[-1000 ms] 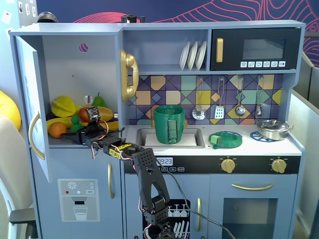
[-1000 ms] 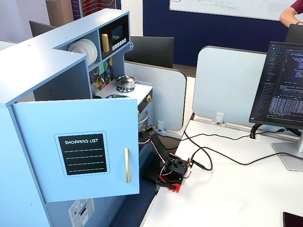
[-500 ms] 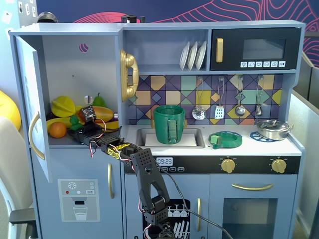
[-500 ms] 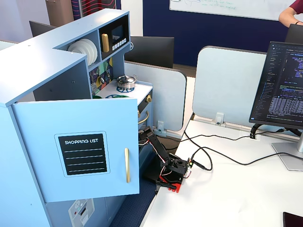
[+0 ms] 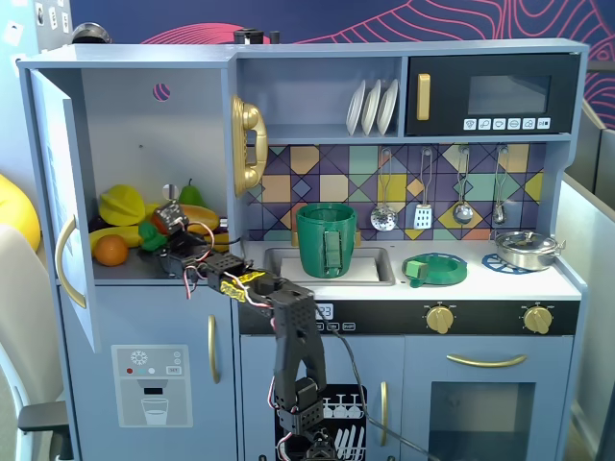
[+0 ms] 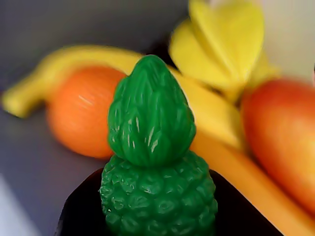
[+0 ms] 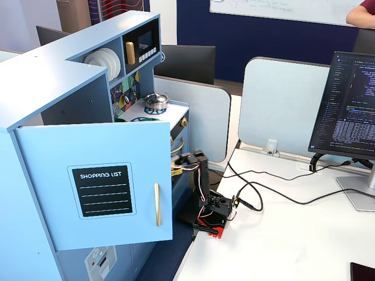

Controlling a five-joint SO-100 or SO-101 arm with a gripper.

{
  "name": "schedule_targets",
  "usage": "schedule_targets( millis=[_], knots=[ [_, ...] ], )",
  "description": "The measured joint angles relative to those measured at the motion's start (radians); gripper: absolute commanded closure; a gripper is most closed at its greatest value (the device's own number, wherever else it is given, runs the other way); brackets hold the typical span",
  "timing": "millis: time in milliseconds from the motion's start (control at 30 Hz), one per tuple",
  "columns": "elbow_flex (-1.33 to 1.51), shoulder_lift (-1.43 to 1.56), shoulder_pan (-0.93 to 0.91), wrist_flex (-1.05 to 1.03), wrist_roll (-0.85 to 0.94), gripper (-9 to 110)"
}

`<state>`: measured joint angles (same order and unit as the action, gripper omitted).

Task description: Pick up the green pineapple from the left cabinet and place it in the green recipient

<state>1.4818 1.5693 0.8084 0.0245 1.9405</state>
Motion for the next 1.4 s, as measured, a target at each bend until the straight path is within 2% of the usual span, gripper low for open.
schedule_targets(
  millis=[467,767,1067,1400],
  knots=[
    [0.465,0.703,0.023,-0.048,-0.002,102],
    [0.522,0.982,-0.225,-0.127,-0.084,102],
    [0.48,1.0,-0.56,-0.206,-0.232,102],
    [0.256,0.716,-0.746,-0.206,-0.268,102]
  ],
)
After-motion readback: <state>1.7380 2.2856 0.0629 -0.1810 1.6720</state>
